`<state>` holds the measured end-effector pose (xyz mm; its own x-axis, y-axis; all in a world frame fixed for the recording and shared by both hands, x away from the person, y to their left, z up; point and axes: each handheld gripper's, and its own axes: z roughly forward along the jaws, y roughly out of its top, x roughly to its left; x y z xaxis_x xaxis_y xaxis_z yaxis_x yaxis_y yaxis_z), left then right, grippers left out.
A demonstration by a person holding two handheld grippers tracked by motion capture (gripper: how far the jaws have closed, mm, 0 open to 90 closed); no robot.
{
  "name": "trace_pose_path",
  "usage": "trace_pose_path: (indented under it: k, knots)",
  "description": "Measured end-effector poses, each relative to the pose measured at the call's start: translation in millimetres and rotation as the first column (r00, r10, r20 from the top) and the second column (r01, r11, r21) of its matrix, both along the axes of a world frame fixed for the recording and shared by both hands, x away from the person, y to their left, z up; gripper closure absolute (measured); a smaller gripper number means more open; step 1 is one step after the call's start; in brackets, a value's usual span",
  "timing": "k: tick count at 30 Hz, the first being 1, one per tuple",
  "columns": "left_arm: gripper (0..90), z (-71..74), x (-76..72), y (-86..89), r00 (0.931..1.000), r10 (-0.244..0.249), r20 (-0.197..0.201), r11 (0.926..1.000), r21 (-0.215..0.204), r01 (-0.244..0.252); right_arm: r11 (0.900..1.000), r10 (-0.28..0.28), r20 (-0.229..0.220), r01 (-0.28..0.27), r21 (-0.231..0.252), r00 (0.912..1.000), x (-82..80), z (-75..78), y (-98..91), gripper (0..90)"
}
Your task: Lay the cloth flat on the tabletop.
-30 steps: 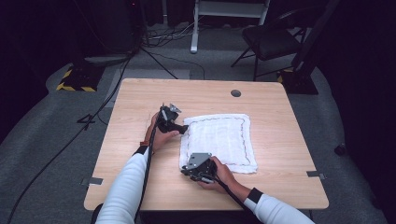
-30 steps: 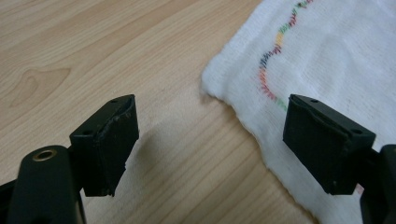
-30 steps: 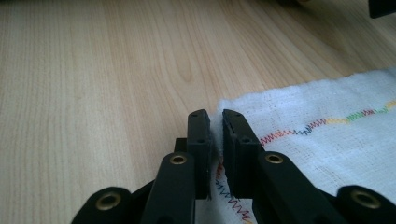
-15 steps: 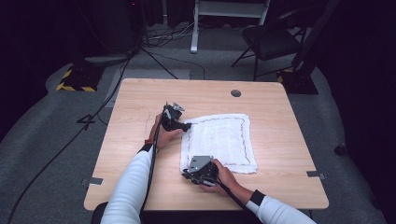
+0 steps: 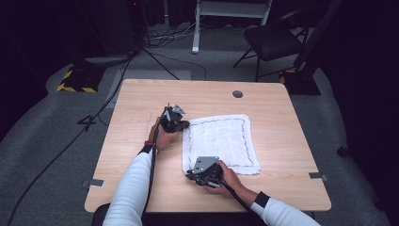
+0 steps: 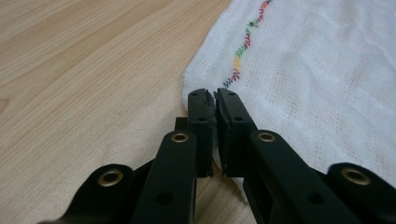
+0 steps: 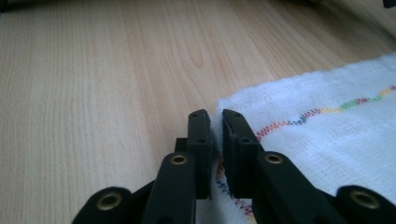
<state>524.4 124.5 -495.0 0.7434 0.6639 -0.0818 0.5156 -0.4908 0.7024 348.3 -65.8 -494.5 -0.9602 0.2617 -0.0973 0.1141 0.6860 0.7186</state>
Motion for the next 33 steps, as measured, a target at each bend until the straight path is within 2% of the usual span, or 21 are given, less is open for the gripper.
trace_pose_path:
  k: [6, 9, 13, 21, 23, 30, 33]
  knots:
    - [85.3, 2.2, -0.6, 6.1, 0.9994, 0.023, 0.027, 0.9997, -0.004, -0.023, 0.9998, -0.001, 0.015, 0.0, 0.021, 0.9999, 1.6, 3.6, -1.2, 82.6]
    - [85.4, 3.6, 0.3, 11.8, 0.999, 0.033, 0.031, 0.9994, -0.009, -0.032, 0.9993, -0.007, 0.02, 0.007, 0.037, 0.9998, 3.6, 6.5, -0.1, 82.7]
    - [85.4, 3.1, -0.1, 18.0, 0.9981, 0.054, 0.028, 0.9985, -0.012, -0.054, 0.9995, -0.007, 0.042, 0.006, 0.031, 0.9991, 3.2, 7.1, 7.3, 82.7]
    - [85.4, 5.0, -5.5, 32.5, 0.9955, 0.088, 0.033, 0.9958, -0.027, -0.087, 0.9993, 0.009, 0.041, -0.01, 0.035, 0.9991, 4.5, 7.3, 15.5, 82.7]
    - [85.4, 5.1, -7.1, 35.2, 0.9953, 0.09, 0.036, 0.9958, -0.019, -0.089, 0.9992, 0.017, 0.044, -0.019, 0.035, 0.9989, 4.1, 7.7, 18.1, 82.7]
    - [85.4, 7.9, -11.1, 46.6, 0.9924, 0.117, 0.039, 0.9926, -0.039, -0.115, 0.9986, 0.034, 0.049, -0.036, 0.039, 0.9982, 3.7, 8.6, 24.8, 82.8]
    - [85.5, 7.6, -12.5, 49.3, 0.9916, 0.123, 0.041, 0.992, -0.033, -0.122, 0.9984, 0.035, 0.045, -0.037, 0.044, 0.9984, 4.5, 8.8, 26.7, 82.8]
